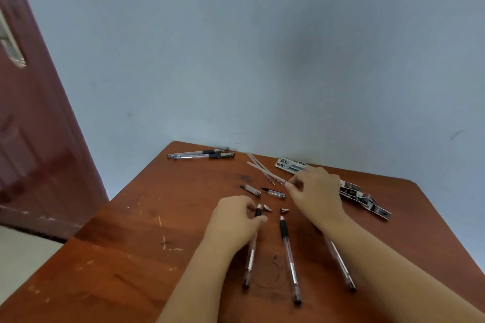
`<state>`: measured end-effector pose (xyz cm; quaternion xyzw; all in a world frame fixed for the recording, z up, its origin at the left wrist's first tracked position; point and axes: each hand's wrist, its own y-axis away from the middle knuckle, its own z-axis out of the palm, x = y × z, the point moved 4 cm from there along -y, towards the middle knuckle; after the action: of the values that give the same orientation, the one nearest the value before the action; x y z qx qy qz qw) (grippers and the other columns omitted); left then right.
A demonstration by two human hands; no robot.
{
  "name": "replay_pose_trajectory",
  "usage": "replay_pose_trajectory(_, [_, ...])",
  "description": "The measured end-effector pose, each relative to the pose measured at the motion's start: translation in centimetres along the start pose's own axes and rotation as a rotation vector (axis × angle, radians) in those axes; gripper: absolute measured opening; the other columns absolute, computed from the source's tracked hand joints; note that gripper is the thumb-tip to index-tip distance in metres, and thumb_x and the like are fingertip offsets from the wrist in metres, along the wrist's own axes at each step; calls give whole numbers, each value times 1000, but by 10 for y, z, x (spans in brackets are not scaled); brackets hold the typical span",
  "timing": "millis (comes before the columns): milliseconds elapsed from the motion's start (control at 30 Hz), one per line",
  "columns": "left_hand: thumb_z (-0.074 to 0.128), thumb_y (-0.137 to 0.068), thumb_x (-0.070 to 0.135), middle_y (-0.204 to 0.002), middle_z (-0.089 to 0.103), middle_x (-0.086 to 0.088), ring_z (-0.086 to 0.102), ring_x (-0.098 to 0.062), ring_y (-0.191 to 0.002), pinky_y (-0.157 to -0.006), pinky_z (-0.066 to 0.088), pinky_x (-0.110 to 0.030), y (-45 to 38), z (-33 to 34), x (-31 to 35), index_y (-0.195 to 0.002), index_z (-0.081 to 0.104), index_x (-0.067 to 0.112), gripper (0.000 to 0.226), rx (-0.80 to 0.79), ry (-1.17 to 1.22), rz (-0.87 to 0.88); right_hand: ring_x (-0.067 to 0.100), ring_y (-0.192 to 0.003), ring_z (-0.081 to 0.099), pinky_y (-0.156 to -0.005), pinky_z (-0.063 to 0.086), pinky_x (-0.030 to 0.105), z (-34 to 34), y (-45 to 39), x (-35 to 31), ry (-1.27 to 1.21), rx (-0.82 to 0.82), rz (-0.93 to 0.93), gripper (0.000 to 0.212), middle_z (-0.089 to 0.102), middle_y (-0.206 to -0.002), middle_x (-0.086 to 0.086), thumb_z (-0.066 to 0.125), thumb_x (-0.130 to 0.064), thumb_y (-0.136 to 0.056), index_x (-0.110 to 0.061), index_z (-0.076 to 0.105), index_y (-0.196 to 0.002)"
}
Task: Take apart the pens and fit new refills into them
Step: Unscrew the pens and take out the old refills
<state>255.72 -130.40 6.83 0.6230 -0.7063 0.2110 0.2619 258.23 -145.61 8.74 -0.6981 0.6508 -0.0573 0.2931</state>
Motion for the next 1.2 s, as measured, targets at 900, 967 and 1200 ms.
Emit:
replay_pose_trajectory(900, [16,-95,51,-154,3,-2,-5,-25,-140,-113,6,-43,-1,-57,-100,-144,7,31,54,117,-545,-207,27,-108,48,-86,39,36,79,-81,-75,64,-309,-256,32,59,-111,10,51,-28,-87,-12,57,-114])
replay_pose_trajectory(967, [14,-93,54,-154,-3,-1,-10,-23,-140,-113,0,-44,-3,-57,-111,-144,4,33,55,53,-545,-209,28,-106,48,-83,40,36,92,-92,-83,95,-324,-254,29,57,-111,11,45,-27,-90,-10,55,-111])
replay_pose_trajectory(1200, [12,-93,54,-154,-5,-1,-11,-22,-140,-112,-5,-44,-6,-52,-122,-144,3,33,56,41,-539,-202,27,-98,52,-75,41,32,122,-109,-82,270,-343,-247,25,57,-107,11,48,-24,-88,-8,59,-105])
